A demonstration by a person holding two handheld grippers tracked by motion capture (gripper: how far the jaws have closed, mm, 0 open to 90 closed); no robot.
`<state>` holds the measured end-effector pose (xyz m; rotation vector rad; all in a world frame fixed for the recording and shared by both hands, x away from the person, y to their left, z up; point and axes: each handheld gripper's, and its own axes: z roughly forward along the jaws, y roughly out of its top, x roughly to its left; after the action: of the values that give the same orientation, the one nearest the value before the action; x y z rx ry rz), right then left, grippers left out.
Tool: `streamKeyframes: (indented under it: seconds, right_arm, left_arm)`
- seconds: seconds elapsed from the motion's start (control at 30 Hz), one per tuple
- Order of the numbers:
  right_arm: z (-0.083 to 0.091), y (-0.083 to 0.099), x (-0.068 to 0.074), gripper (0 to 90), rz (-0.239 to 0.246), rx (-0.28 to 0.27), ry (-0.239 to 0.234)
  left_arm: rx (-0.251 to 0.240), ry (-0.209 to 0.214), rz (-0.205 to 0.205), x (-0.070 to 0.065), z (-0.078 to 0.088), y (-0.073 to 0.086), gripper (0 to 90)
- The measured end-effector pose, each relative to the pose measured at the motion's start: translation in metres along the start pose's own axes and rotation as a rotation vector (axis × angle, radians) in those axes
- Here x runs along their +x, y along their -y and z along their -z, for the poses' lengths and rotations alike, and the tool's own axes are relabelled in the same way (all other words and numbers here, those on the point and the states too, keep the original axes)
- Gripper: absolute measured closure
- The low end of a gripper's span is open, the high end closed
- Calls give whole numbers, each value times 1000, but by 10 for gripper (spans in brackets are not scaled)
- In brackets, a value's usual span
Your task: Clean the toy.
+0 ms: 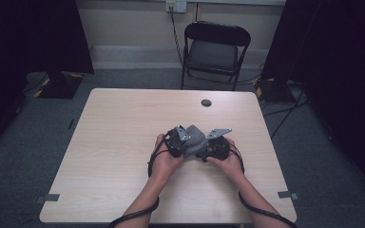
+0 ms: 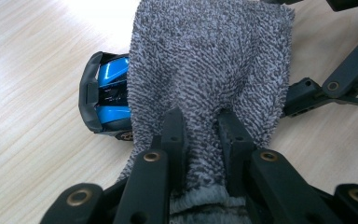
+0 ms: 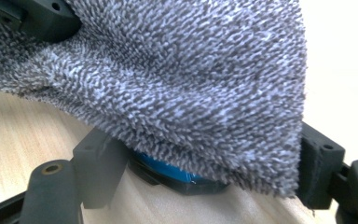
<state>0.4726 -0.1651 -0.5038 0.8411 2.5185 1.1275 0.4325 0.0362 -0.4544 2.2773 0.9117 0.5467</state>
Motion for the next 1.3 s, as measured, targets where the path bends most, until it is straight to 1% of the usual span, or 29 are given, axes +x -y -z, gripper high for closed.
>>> streamKeyframes:
  seconds: [0.1,0.2,0.33,0.37,0.5,0.63,0.67,0.73,0.93,1.13,1.17,1.2,1.23,1.3]
  right_arm:
    - [0,0,0,236,1,1,0]
    - [0,0,0,236,1,1,0]
    - [0,0,0,236,1,1,0]
    - [0,0,0,236,0,1,0]
    - [0,0,0,237,-1,1,-1]
    - [0,0,0,236,-1,1,-1]
    - [0,0,0,236,-1,1,-1]
    - [0,0,0,236,-1,1,-1]
    - [0,0,0,237,-1,1,-1]
    - [0,0,0,237,-1,1,-1]
    - [0,0,0,236,-1,2,0]
    - [0,0,0,236,-1,2,0]
    - [0,0,0,236,-1,2,-1]
    - [0,0,0,236,-1,1,-1]
  left_arm:
    - [0,-2,7,1,-2,0,753]
    - [2,-10,-3,4,-2,-1,752]
    - [6,-22,-4,7,-1,-2,752]
    - [16,-27,-3,10,-1,-3,752]
    - [21,-34,2,15,-1,-3,752]
    - [28,-43,14,21,-1,-3,751]
    - [25,-46,23,22,-2,-3,750]
    - [30,-48,25,23,-2,-4,750]
    - [30,-54,57,31,-2,-8,750]
    - [31,-72,56,33,-1,-8,750]
    - [20,-79,74,35,-1,-7,748]
    - [20,-79,74,35,-1,-7,748]
    - [19,-87,66,37,-1,-7,747]
    - [19,-92,81,40,0,-6,748]
